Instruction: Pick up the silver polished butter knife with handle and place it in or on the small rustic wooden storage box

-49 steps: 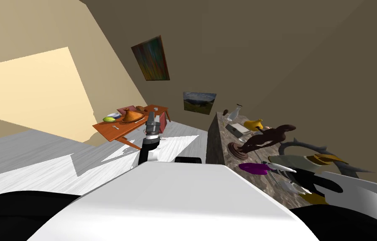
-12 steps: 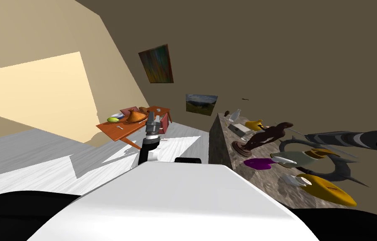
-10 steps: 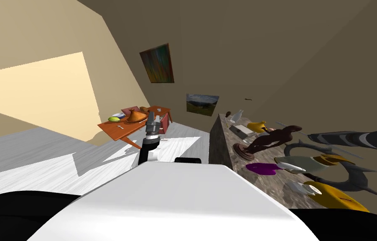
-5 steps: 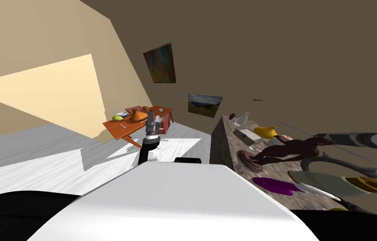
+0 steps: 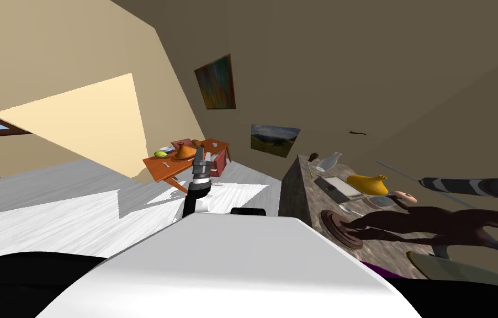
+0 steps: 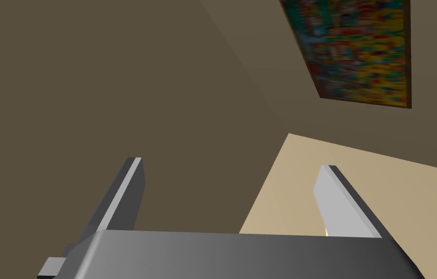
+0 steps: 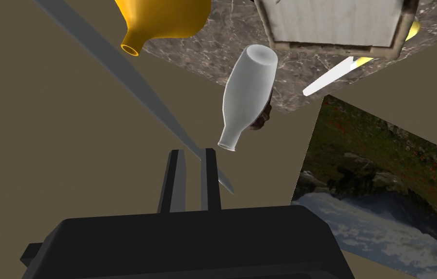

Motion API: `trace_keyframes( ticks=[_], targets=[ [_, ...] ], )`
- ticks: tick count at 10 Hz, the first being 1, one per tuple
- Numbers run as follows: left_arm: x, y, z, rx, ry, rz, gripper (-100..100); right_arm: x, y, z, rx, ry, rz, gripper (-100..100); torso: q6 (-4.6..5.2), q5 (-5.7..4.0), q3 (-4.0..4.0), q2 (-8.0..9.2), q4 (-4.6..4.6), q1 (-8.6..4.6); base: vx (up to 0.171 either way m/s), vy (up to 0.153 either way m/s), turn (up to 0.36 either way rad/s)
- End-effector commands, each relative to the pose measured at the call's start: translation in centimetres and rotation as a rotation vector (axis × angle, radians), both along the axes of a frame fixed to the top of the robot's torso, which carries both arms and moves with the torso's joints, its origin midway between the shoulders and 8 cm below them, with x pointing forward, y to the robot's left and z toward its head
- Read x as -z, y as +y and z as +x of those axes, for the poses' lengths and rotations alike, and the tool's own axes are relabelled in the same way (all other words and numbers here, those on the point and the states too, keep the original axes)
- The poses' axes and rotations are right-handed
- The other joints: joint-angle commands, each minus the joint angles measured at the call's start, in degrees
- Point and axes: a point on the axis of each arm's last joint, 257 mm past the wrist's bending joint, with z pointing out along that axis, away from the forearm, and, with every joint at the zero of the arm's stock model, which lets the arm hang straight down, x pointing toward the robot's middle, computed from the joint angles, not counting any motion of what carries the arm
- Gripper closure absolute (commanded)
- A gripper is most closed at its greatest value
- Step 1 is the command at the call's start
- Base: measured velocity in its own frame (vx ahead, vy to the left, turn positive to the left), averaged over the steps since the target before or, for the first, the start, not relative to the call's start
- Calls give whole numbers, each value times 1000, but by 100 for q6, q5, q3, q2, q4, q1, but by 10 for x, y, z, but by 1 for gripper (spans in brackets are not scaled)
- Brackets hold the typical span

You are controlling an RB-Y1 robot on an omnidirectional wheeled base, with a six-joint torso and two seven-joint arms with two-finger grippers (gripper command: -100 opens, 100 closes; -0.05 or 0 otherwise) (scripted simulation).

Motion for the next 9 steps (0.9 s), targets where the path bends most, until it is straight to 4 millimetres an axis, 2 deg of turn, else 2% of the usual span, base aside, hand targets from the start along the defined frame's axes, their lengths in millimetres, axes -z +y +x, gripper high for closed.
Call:
trace_keyframes(
  ticks=[1, 5, 6, 7, 8, 9],
  targets=[
    [0, 0, 0, 0, 0, 0, 0, 7, -1, -5, 32, -17, 35, 100, 0, 0, 0, 0, 0, 0, 78, -35, 124],
    [0, 0, 0, 0, 0, 0, 0, 14, -1, -9, 81, -47, 84, 100, 4, 2, 6, 8, 3, 10, 52, -20, 77],
    [0, 0, 0, 0, 0, 0, 0, 23, 0, -13, 108, -59, 117, 100, 11, 3, 15, 23, 8, 14, 38, -19, 111],
    [0, 0, 0, 0, 0, 0, 0, 23, 0, -13, 115, -64, 122, 100, 3, 1, 14, 22, 7, 12, 38, -18, 84],
    [0, 0, 0, 0, 0, 0, 0, 34, 1, -18, 137, -71, 153, 100, 8, 3, 15, 22, 8, 12, 44, -18, 99],
    [0, 0, 0, 0, 0, 0, 0, 34, 1, -18, 147, -78, 160, 100, 6, -1, 14, 21, 7, 11, 40, -16, 67]
  ],
)
